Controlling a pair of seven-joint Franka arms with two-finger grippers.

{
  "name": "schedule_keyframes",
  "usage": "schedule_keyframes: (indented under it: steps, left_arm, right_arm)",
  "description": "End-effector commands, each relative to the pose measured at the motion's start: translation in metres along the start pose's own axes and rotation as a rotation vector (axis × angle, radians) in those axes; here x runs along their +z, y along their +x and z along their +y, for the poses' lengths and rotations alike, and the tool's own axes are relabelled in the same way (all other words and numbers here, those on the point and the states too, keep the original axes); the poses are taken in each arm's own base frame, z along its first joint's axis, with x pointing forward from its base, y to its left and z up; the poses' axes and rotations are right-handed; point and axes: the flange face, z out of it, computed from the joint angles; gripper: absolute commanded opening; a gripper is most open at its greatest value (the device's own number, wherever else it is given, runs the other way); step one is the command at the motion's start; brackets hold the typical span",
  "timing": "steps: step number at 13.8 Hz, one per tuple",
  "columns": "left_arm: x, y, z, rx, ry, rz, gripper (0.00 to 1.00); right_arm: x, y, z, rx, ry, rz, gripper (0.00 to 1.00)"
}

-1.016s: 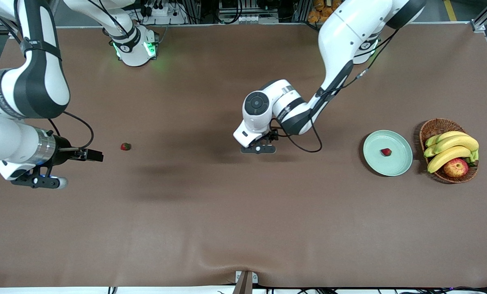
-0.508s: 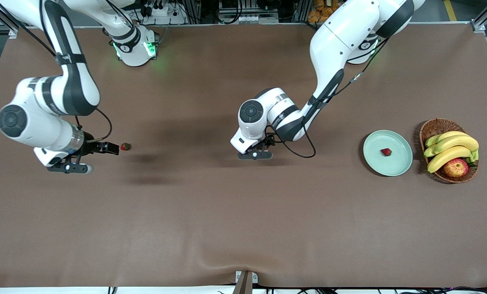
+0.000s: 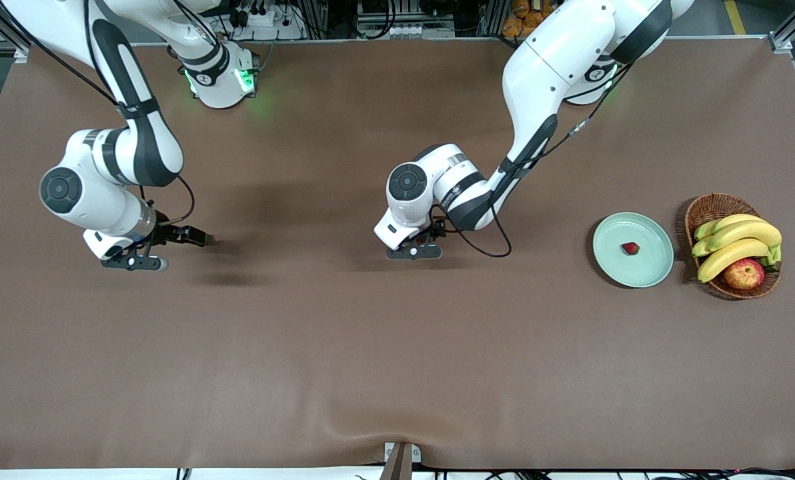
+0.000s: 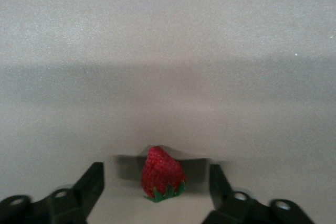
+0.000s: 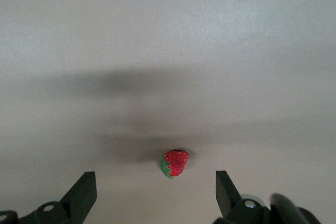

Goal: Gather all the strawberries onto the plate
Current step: 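Lift the strawberry with the left gripper while the right gripper grasps the last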

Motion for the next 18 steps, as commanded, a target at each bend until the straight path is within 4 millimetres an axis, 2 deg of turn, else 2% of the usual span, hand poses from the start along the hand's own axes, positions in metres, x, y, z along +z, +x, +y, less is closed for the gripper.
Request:
schedule_keyframes:
  steps: [1, 4, 5, 7, 9, 11, 14, 18]
  left_arm:
    - [0.001, 0.003, 0.005, -0.01, 0.01, 0.029, 0.57]
    - [0.001, 0.004, 0.005, -0.013, 0.009, 0.028, 0.5]
    - [0.0, 0.004, 0.005, -0.017, 0.007, 0.027, 0.43]
    - [0.0, 0.005, 0.003, -0.05, 0.005, 0.023, 0.14]
    - [-0.001, 0.004, 0.004, -0.076, 0.004, 0.025, 0.05]
    - [-0.007, 0.007, 0.002, -0.098, 0.004, 0.029, 0.03]
    - [-0.036, 0.013, -0.005, -0.152, 0.017, 0.043, 0.02]
    - [-0.101, 0.014, -0.018, -0.227, 0.045, 0.072, 0.02]
  right_arm:
    - [0.024, -0.011, 0.01, -0.007, -0.016, -0.011, 1.0]
    - [0.044, -0.012, 0.013, -0.003, -0.022, -0.015, 0.95]
    - [0.048, -0.011, 0.015, -0.001, -0.023, 0.002, 0.93]
    - [0.057, -0.014, 0.016, 0.0, -0.026, 0.0, 0.85]
    - [0.063, -0.014, 0.023, 0.014, -0.027, -0.009, 0.8]
    - [0.069, -0.015, 0.024, 0.016, -0.027, -0.02, 0.76]
    - [0.075, -0.019, 0.027, 0.021, -0.028, -0.031, 0.74]
    - [0.083, -0.021, 0.021, 0.021, -0.025, -0.041, 0.72]
